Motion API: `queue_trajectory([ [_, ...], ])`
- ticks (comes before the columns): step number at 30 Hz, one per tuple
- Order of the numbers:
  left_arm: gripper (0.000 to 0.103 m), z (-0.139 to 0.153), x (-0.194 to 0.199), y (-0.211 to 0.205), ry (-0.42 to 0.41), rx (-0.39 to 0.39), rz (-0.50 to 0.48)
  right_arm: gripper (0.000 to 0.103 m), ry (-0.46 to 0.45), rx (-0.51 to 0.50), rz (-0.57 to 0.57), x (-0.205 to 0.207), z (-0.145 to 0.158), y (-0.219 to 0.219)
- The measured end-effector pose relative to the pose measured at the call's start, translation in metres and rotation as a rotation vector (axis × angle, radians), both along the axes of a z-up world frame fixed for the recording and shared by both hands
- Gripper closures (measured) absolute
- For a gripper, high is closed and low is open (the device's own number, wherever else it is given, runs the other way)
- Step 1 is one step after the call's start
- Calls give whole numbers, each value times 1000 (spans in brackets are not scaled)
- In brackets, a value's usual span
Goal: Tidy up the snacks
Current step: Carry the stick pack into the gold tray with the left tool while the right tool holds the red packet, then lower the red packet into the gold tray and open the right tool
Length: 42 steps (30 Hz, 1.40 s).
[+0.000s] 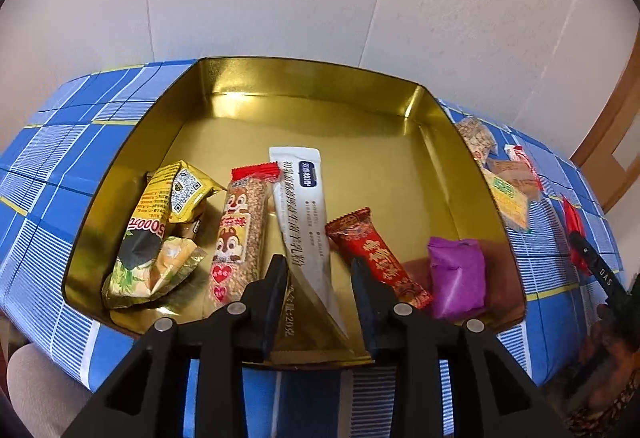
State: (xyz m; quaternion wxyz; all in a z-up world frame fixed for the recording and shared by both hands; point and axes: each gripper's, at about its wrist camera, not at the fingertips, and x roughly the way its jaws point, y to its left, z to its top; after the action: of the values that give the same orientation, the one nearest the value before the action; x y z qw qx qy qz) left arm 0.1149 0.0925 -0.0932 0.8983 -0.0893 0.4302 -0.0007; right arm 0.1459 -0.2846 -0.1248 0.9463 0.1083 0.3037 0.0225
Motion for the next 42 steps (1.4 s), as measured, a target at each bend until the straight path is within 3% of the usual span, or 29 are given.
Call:
queue_trajectory([
  [7,56,4,-8,-6,-23,6,-16,62,8,19,38,-13,8,18],
  [13,51,6,-12,-5,-37,0,-14,62,33,26,97,-24,13,44],
  [16,42,7,-17,-4,-49,13,-12,62,33,26,141,-30,17,60],
  [29,40,11,-33,-2,-79,52,-18,62,21,18,355,-27,51,141],
  [42,36,16,-43,0,-95,63,-13,62,99,6,468,4,49,211],
])
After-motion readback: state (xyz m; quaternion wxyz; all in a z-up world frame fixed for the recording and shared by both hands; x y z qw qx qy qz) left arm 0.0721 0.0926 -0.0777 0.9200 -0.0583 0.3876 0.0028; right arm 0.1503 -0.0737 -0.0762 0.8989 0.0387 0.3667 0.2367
